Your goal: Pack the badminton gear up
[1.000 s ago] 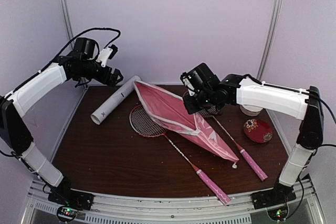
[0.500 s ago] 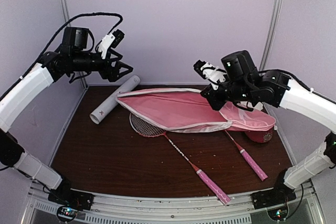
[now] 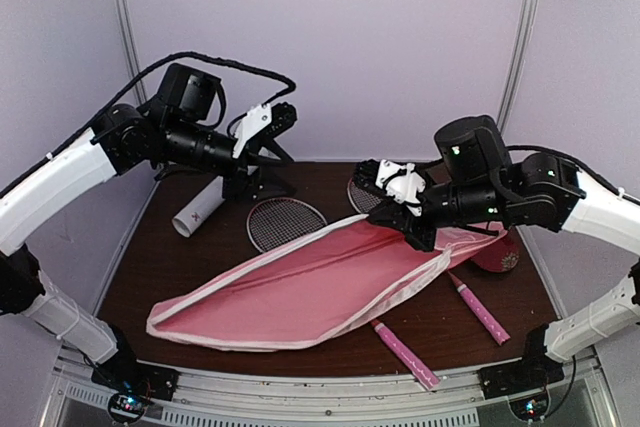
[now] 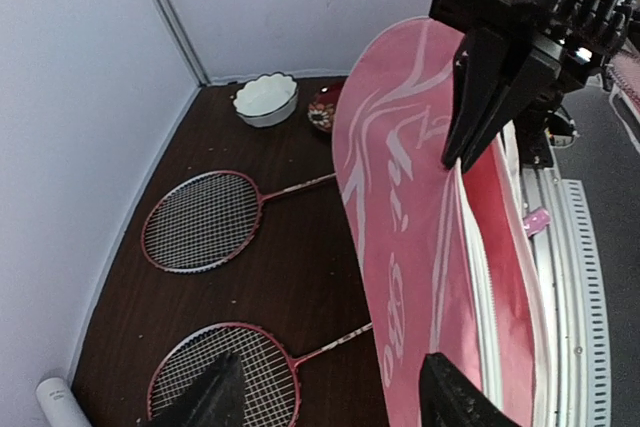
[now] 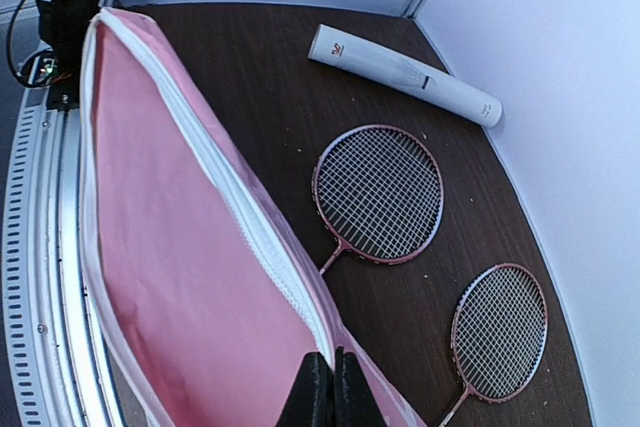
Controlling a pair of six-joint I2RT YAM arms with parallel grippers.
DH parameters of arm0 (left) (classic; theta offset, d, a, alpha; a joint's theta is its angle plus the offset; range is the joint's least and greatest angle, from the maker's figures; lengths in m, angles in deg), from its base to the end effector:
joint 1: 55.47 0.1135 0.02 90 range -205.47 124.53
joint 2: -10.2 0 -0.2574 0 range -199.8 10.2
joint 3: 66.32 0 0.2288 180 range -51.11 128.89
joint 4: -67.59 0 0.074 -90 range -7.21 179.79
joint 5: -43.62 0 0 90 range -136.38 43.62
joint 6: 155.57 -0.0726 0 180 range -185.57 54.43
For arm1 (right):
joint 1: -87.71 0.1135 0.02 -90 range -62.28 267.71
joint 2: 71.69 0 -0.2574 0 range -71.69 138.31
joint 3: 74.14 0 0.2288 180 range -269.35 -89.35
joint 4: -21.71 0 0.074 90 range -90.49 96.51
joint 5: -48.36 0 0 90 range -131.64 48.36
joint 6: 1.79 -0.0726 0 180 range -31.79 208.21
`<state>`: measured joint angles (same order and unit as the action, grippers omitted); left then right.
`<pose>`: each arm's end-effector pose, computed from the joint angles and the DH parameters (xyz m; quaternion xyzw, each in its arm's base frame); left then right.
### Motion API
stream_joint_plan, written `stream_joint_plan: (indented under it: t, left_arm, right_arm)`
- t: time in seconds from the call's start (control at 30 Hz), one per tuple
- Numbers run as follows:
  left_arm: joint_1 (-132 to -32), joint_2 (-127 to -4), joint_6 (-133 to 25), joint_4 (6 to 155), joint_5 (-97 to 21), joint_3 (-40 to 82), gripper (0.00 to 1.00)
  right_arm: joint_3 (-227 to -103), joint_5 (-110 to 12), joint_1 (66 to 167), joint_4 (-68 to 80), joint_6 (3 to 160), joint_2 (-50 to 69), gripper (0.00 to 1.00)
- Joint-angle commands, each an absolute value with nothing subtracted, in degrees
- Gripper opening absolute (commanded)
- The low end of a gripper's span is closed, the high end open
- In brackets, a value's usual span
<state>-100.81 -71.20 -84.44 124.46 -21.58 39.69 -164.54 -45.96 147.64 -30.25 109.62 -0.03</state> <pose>0.1947 -0.2404 0.3886 0.5424 0.6694 -0.2910 0.4160 0.1346 0.2435 0.3511 -0.5865 0.6551 0.1880 0.4376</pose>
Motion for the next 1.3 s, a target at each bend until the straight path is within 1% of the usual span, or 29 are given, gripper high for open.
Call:
stream_joint_plan:
  t: [0.0,0.13,0.23,0.47,0.57,0.63,0.8,0.87,0.9,1.0,1.07,1.13,1.23,1.27]
  left_arm:
    - [-103.2,-71.9,-81.1,122.3,-16.1,37.8,0.61]
    - [-105.9,-72.1,-78.3,121.3,-13.1,35.8,0.59]
    - [-108.3,-71.9,-75.8,120.5,-14.1,34.5,0.57]
    - [-112.1,-70.2,-68.1,111.3,-16.7,27.7,0.55]
    - [-112.3,-70.6,-65.8,107.8,-17.6,25.0,0.49]
    - [-112.3,-71.1,-64.9,106.3,-18.6,23.9,0.48]
    - [-112.3,-71.5,-64.2,105.6,-20.2,23.4,0.39]
    - [-112.3,-71.8,-64.6,106.3,-20.0,23.6,0.33]
    - [-112.3,-72.0,-64.7,106.6,-20.1,23.6,0.33]
    - [-112.4,-72.7,-65.1,107.5,-19.8,23.7,0.38]
    - [-112.7,-72.9,-65.3,107.7,-19.7,23.6,0.38]
    - [-113.1,-73.1,-65.7,108.1,-19.8,23.5,0.35]
    - [-113.2,-73.1,-65.8,108.6,-19.2,23.4,0.22]
    - [-113.2,-73.0,-65.8,108.6,-18.8,23.3,0.19]
  right_arm:
    - [-163.4,-48.5,149.8,-28.3,111.7,-3.1,0.0]
    - [-163.0,-48.3,150.8,-27.6,111.4,-3.3,0.0]
    - [-162.9,-47.5,151.2,-27.4,111.2,-3.1,0.0]
    - [-161.0,-46.0,151.4,-24.9,111.4,-3.5,0.0]
    - [-160.2,-45.7,151.4,-24.4,111.9,-3.7,0.0]
    - [-159.4,-45.5,151.3,-23.6,112.1,-4.3,0.0]
    - [-159.0,-45.7,151.3,-23.1,112.6,-4.5,0.0]
    - [-159.2,-45.7,151.4,-23.1,112.8,-4.3,0.0]
    - [-159.1,-45.8,151.4,-22.9,113.0,-4.4,0.0]
    - [-159.1,-45.8,151.4,-22.8,113.0,-4.2,0.0]
    - [-159.1,-45.9,151.3,-22.9,112.9,-4.1,0.0]
    - [-158.8,-45.7,151.4,-22.7,112.9,-4.3,0.0]
    - [-158.5,-45.6,151.4,-22.4,113.0,-4.6,0.0]
    - [-158.4,-45.5,151.4,-22.4,112.9,-4.6,0.0]
